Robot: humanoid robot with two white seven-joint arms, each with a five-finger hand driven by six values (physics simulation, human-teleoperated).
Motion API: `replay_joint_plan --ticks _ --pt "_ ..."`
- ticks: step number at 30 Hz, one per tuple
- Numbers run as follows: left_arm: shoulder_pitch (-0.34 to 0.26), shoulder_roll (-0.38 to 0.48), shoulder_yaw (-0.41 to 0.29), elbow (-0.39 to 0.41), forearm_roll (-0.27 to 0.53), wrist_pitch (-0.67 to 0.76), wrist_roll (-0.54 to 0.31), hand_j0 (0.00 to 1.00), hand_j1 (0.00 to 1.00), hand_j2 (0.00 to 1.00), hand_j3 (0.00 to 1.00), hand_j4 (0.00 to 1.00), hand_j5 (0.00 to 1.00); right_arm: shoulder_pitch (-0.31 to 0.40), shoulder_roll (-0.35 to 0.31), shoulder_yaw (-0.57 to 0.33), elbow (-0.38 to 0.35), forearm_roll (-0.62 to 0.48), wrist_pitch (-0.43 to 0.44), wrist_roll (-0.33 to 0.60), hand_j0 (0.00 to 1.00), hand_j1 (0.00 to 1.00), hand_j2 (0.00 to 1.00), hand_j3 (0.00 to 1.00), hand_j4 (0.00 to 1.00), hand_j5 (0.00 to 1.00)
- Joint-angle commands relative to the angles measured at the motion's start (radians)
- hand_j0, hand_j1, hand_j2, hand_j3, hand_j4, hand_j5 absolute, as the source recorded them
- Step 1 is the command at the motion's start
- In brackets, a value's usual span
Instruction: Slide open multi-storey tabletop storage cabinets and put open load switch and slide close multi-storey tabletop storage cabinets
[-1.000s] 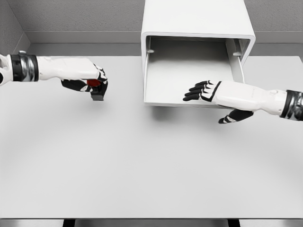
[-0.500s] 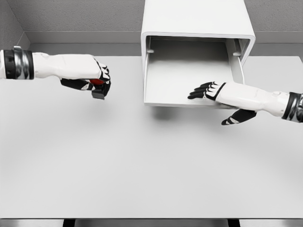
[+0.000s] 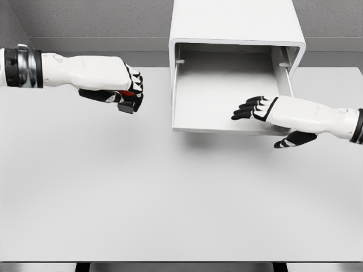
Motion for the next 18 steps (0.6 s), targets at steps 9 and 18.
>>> replay_joint_plan --ticks 9,18 --pt "-0.048 0.0 0.001 -0.044 0.04 0.002 0.002 0.38 0.38 0.38 0.38 0.38 0.38 0.005 -0.037 -0.028 -0.017 0.001 -0.01 0.021 1.0 1.0 1.0 1.0 1.0 1.0" --pt "-0.097 -0.009 0.001 -0.05 0.072 0.002 0.003 0.37 0.37 0.37 0.37 0.37 0.37 -0.002 -0.03 -0.026 -0.015 0.001 -0.01 0.081 1.0 1.0 1.0 1.0 1.0 1.0"
